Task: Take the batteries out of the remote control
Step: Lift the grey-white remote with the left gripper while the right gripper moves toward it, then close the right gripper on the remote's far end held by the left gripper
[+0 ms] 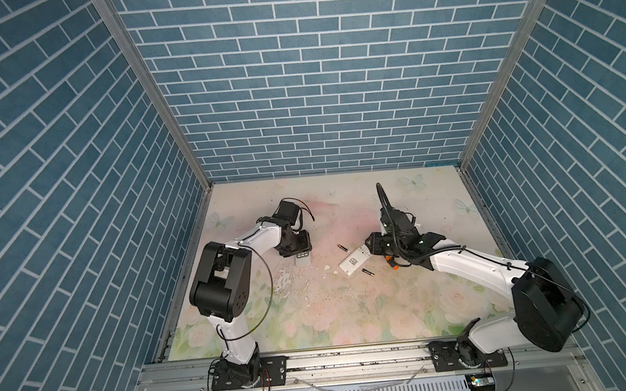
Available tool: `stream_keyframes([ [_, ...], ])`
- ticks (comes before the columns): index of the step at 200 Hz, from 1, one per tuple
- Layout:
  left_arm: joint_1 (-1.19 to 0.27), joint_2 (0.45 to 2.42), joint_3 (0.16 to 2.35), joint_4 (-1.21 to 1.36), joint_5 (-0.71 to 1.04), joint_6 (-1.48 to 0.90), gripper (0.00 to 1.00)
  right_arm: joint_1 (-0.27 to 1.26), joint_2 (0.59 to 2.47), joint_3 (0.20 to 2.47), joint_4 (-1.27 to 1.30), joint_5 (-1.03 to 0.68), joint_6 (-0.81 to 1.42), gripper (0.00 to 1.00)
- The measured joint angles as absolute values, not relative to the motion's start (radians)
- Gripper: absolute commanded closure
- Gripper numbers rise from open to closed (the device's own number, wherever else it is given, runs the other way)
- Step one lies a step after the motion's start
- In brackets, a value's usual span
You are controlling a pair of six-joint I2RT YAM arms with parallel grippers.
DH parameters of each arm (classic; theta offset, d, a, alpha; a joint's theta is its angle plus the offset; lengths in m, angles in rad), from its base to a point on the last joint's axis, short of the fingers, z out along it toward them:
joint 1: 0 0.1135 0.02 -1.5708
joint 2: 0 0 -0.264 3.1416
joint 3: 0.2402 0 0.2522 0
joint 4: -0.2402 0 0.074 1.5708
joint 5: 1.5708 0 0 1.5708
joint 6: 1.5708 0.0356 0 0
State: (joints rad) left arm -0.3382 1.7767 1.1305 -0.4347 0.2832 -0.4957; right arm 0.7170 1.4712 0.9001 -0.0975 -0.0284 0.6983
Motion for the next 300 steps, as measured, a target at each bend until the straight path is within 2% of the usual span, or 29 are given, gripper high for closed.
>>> stream_keyframes([
  [75, -0.344, 1.71, 1.037, -0.198, 0.413, -0.75, 0.64, 0.82, 1.646, 0.957, 0.107, -0.062, 0.703, 0.6],
  [211, -0.371, 1.695, 0.996, -0.047, 0.496, -0.889, 0.65, 0.859, 1.76, 1.079, 0.155, -0.105, 0.71, 0.58],
  [300, -0.374, 1.664, 0.984, -0.006, 0.517, -0.929, 0.65, 0.861, 1.824, 1.106, 0.181, -0.135, 0.729, 0.66],
])
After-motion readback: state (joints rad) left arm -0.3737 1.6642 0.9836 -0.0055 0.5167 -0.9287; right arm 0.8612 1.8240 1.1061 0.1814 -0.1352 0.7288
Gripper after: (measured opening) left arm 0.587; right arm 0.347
